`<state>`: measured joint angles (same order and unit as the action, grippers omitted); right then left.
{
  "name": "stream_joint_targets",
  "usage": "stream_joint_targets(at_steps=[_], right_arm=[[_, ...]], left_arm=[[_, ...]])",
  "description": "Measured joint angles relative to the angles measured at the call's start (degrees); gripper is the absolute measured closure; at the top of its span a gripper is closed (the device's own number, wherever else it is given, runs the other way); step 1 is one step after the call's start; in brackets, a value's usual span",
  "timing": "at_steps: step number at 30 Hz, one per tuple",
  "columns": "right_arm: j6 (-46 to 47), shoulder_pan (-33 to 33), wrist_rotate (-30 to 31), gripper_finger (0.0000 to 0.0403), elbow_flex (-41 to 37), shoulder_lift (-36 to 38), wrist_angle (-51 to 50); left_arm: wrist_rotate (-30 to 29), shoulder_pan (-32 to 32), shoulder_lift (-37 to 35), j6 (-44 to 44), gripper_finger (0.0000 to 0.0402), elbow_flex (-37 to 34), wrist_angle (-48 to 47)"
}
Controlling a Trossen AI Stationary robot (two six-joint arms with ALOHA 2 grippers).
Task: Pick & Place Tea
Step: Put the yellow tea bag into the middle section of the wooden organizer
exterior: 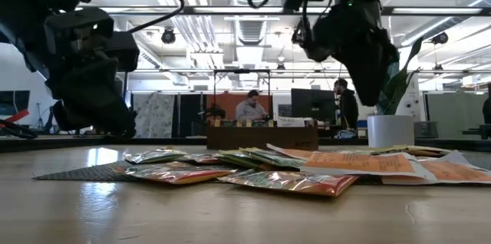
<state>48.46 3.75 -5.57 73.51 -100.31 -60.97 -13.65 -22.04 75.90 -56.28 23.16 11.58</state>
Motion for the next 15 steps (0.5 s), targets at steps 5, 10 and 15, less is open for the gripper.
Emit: stream_joint_targets(at_steps=[5,10,15], right_arm=[[3.9,-1.0,-0.6,0.0327,-3.3,1.2,19.9],[3.3,-5.4,-5.0,0.0318,-3.4,-2.7,39.9],[-1.0,-9.8,-13.2,0.0298,-2.4,-9.2,49.2]], left_arm=[[4.0,0.0,0.0,0.1,0.0317,0.0,-0.6],[5.7,0.0,0.1,-3.8,0.0317,0.0,-0.6],[2.5,0.3,1.3,-8.8,0.0317,0.0,-0.4]])
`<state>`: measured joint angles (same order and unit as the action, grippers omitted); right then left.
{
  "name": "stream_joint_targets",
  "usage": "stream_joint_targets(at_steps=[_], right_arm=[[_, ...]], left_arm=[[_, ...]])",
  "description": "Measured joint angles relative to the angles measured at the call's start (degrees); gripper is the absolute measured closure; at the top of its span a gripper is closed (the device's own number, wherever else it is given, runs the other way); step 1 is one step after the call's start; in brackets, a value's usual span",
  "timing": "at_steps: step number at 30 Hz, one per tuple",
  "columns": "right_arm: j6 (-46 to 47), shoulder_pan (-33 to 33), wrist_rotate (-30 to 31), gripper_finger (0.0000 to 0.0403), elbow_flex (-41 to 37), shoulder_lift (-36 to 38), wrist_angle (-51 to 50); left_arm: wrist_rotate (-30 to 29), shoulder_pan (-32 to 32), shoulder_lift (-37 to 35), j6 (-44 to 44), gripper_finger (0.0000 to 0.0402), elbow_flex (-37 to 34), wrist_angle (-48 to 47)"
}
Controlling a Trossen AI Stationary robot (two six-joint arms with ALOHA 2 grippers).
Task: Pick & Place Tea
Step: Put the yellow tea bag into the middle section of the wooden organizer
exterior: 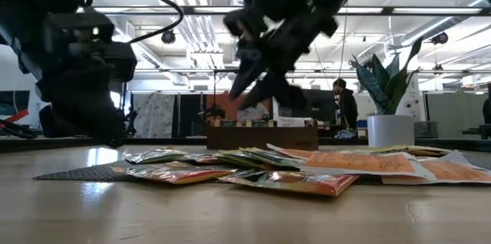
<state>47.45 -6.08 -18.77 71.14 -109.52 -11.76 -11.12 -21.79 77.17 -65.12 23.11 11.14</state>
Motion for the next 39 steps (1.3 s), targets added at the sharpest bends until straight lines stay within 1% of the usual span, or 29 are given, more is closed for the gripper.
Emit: stream_joint_targets(at_steps=[3,6,9,12,14,17,24,28,34,39], right_arm=[[-3.4,-1.5,-4.2,0.0285,2.1,-4.0,-0.1],[-7.1,-1.6,-8.6,0.0274,4.5,-7.0,0.0],[-11.1,-1.3,-9.5,0.0265,7.4,-9.4,0.1],[-14.2,-1.3,-10.2,0.0262,10.0,-11.7,-0.1],[-15.1,-1.2,-10.3,0.0261,11.7,-13.1,0.1],[-16.4,-1.2,-12.1,0.0261,13.9,-14.9,0.1],[-17.9,-0.9,-15.9,0.0261,16.1,-18.1,0.0],[-17.8,-0.7,-16.4,0.0261,16.8,-20.0,-0.1],[-17.6,-0.4,-16.4,0.0261,17.4,-20.7,0.6],[-17.4,0.1,-16.2,0.0261,19.2,-21.7,0.4]], left_arm=[[-4.4,0.0,1.1,-6.7,0.0317,0.0,0.7],[-7.6,0.4,2.1,-9.1,0.0317,0.2,1.9],[-7.6,0.8,3.3,-9.5,0.0317,0.9,1.9],[-7.2,0.9,4.9,-11.5,0.0317,1.6,2.0],[-6.7,0.9,5.9,-13.2,0.0317,1.9,1.8],[-6.2,0.9,7.4,-14.4,0.0317,2.3,2.2],[-5.7,1.1,8.7,-15.0,0.0317,2.7,2.9],[-6.5,1.2,8.6,-14.5,0.0317,2.6,2.8],[-8.3,1.7,8.5,-12.8,0.0317,2.5,2.7],[-10.4,2.9,8.6,-10.1,0.0317,2.4,3.5]])
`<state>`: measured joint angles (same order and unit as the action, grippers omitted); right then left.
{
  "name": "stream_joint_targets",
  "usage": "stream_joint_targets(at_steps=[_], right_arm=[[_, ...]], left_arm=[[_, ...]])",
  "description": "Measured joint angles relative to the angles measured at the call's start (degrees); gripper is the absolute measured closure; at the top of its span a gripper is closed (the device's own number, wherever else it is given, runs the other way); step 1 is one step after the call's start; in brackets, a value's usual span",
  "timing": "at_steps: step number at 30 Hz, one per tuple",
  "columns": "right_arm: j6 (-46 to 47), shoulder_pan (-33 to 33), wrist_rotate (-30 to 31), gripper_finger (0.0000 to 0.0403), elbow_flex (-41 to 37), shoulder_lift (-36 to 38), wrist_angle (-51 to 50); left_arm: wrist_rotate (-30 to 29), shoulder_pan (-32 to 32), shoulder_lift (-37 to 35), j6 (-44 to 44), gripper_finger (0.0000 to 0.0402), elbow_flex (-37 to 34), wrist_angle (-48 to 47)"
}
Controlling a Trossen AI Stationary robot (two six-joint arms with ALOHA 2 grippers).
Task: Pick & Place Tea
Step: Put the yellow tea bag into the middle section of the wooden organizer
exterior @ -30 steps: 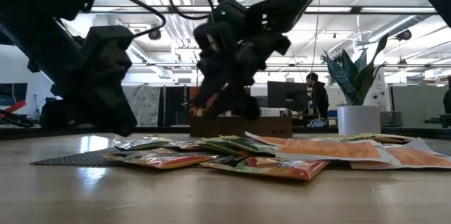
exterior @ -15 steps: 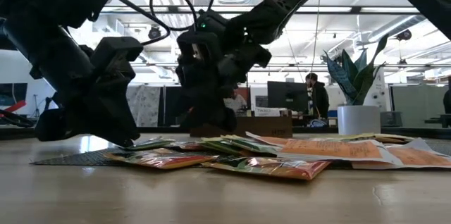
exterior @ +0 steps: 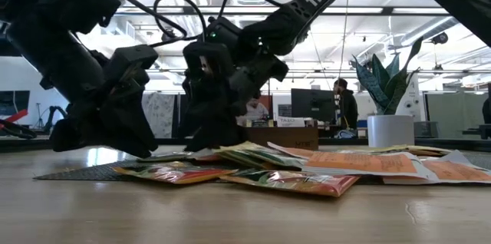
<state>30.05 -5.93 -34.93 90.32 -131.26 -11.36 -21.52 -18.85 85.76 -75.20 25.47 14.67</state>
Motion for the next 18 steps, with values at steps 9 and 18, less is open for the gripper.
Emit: stream_joint_targets(at_steps=[9,18], right_arm=[[-0.1,0.7,1.6,0.0261,1.4,-0.8,-0.6],[-0.1,-1.4,6.0,0.0261,1.4,2.1,-4.4]], left_arm=[[0.1,2.5,0.0,3.6,0.0317,-0.1,1.9],[3.5,1.8,-3.4,5.3,0.0317,0.7,2.2]])
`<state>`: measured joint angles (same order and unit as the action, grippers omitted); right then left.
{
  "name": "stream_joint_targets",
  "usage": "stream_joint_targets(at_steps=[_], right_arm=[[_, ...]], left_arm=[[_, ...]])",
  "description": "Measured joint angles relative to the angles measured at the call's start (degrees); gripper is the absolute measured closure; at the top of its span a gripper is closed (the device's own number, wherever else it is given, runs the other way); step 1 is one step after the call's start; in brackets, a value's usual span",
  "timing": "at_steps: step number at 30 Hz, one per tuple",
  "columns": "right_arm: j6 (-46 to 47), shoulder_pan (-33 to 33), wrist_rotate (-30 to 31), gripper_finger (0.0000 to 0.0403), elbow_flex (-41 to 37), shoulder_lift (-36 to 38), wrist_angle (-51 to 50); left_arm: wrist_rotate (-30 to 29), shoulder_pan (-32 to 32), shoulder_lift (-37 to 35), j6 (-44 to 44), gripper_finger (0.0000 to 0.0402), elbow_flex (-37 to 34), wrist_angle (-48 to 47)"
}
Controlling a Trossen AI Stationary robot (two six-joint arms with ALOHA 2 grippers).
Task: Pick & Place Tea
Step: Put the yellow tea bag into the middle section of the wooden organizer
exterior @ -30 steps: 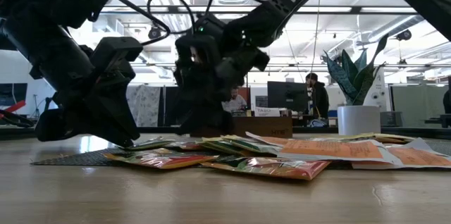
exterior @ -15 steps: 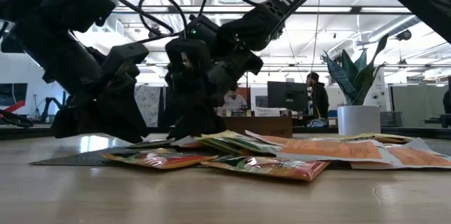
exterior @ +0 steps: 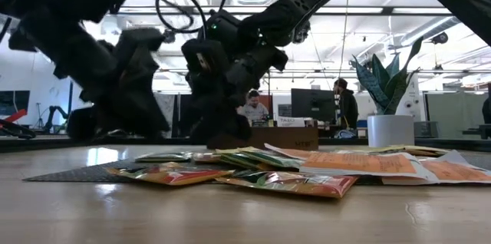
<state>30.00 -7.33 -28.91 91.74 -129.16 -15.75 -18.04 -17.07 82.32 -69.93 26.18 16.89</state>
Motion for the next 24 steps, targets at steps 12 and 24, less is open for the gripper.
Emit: stream_joint_targets(at_steps=[12,24], right_arm=[[0.1,0.4,0.6,0.0261,0.0,-0.3,-2.5],[-0.6,0.6,5.1,0.0261,0.0,-0.3,-0.6]], left_arm=[[2.8,-3.5,-3.2,0.4,0.0317,0.3,-5.3],[2.7,-3.6,1.9,0.3,0.0317,-0.3,-4.8]])
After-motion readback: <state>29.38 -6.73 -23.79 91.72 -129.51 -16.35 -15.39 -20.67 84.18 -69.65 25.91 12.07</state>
